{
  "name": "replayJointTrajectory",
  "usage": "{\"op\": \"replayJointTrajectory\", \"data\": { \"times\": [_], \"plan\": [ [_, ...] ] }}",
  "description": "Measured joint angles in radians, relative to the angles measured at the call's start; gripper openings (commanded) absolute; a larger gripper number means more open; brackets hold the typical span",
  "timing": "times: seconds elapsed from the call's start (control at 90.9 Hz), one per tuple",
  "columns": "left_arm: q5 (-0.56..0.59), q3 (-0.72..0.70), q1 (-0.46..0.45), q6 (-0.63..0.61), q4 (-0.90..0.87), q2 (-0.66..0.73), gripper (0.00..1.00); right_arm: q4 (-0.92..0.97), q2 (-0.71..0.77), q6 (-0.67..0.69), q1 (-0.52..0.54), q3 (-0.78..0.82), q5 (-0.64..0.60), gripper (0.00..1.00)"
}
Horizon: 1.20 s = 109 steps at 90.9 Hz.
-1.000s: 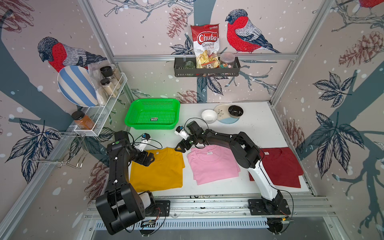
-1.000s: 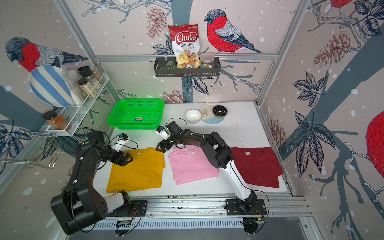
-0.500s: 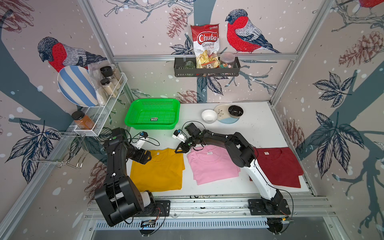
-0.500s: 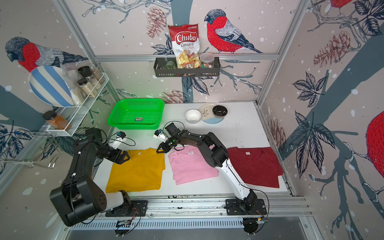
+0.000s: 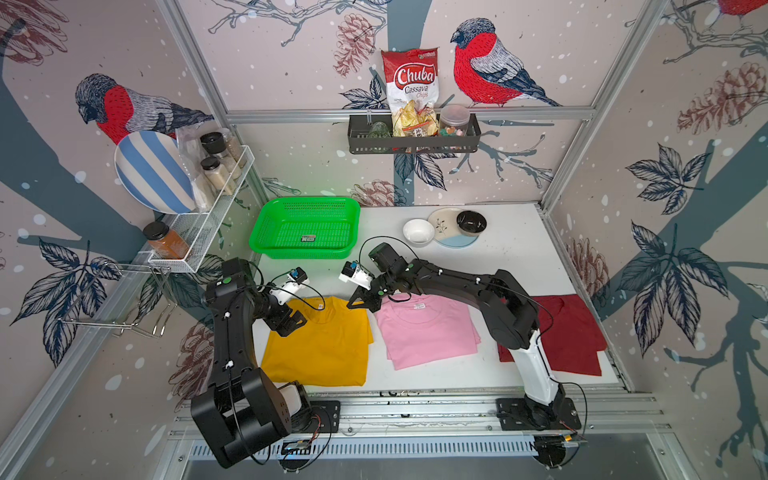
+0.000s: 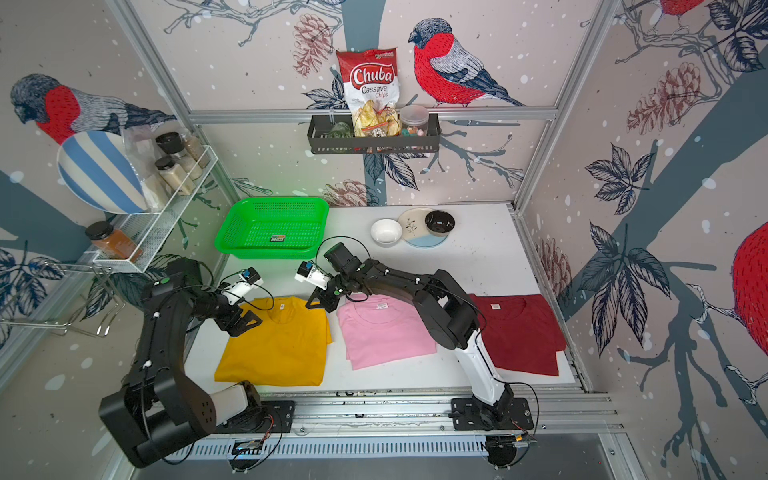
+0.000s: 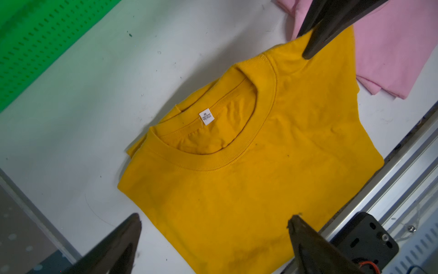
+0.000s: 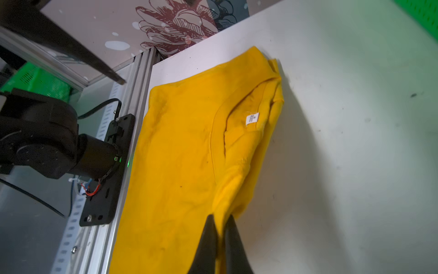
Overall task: Put the folded t-shirts into the basket
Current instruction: Pick up the T-shirt from the center of the board.
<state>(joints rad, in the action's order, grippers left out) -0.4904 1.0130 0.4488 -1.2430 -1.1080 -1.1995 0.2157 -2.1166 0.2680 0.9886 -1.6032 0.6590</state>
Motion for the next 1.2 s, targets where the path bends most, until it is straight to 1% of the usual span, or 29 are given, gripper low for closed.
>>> {"op": "replayJointTrajectory", "data": {
  "times": [0.066, 0.176, 0.308, 0.374, 0.429, 0.539, 0.616, 0.682, 0.737, 0.847, 0.968, 1.199],
  "plan": [
    [-0.045, -0.005, 0.000, -0.087, -0.001, 0.004, 0.95, -0.006, 0.060, 0.092, 0.044, 0.058, -0.089, 0.00],
    [-0.122, 0.006, 0.000, -0.299, -0.043, -0.030, 0.94, -0.046, 0.131, 0.225, 0.109, 0.152, -0.219, 0.00],
    [-0.194, 0.077, -0.021, -0.586, -0.153, -0.150, 0.90, -0.121, 0.209, 0.309, 0.127, 0.257, -0.328, 0.00],
    [-0.216, 0.110, -0.051, -0.681, -0.210, -0.220, 0.90, -0.175, 0.246, 0.338, 0.131, 0.306, -0.373, 0.00],
    [-0.224, 0.126, -0.087, -0.732, -0.248, -0.271, 0.90, -0.216, 0.270, 0.363, 0.139, 0.342, -0.396, 0.00],
    [-0.217, 0.133, -0.180, -0.788, -0.258, -0.333, 0.90, -0.275, 0.293, 0.422, 0.164, 0.388, -0.451, 0.00],
    [-0.195, 0.133, -0.244, -0.810, -0.217, -0.363, 0.94, -0.294, 0.296, 0.470, 0.183, 0.400, -0.493, 0.00],
    [-0.174, 0.155, -0.282, -0.826, -0.201, -0.407, 0.95, -0.309, 0.298, 0.498, 0.195, 0.409, -0.523, 0.00],
    [-0.159, 0.197, -0.299, -0.826, -0.190, -0.454, 0.95, -0.317, 0.301, 0.521, 0.202, 0.415, -0.547, 0.00],
    [-0.138, 0.285, -0.323, -0.834, -0.192, -0.539, 0.95, -0.319, 0.309, 0.526, 0.203, 0.420, -0.580, 0.00],
    [-0.111, 0.343, -0.344, -0.841, -0.216, -0.601, 0.93, -0.329, 0.330, 0.526, 0.202, 0.443, -0.601, 0.00],
    [-0.064, 0.355, -0.387, -0.850, -0.241, -0.609, 0.93, -0.357, 0.394, 0.541, 0.206, 0.497, -0.611, 0.00]
  ]
}}
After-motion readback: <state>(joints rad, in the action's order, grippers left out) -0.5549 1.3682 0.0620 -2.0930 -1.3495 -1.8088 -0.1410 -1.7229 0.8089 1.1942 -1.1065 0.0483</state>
